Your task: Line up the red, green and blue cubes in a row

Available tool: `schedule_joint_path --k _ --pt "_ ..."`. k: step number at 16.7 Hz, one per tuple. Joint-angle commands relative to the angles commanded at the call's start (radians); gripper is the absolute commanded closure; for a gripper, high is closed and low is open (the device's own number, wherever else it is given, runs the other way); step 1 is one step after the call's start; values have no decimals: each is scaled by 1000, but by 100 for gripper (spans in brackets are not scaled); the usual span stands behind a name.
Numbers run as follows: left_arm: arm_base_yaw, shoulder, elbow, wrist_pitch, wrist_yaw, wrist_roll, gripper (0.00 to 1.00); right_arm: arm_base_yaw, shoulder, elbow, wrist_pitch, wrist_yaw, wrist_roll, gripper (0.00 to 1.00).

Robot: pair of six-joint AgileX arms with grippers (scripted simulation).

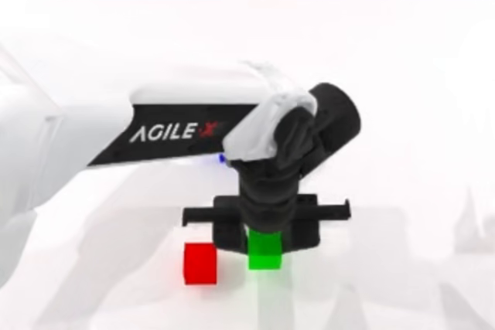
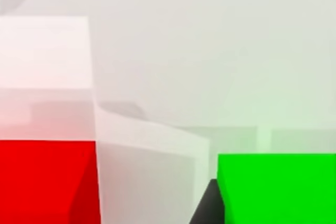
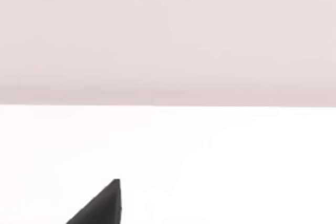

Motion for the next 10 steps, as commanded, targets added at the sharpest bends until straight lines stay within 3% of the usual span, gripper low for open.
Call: schedule_joint_path --k 10 --pt "0 0 0 0 0 0 10 0 0 0 0 0 0 0"
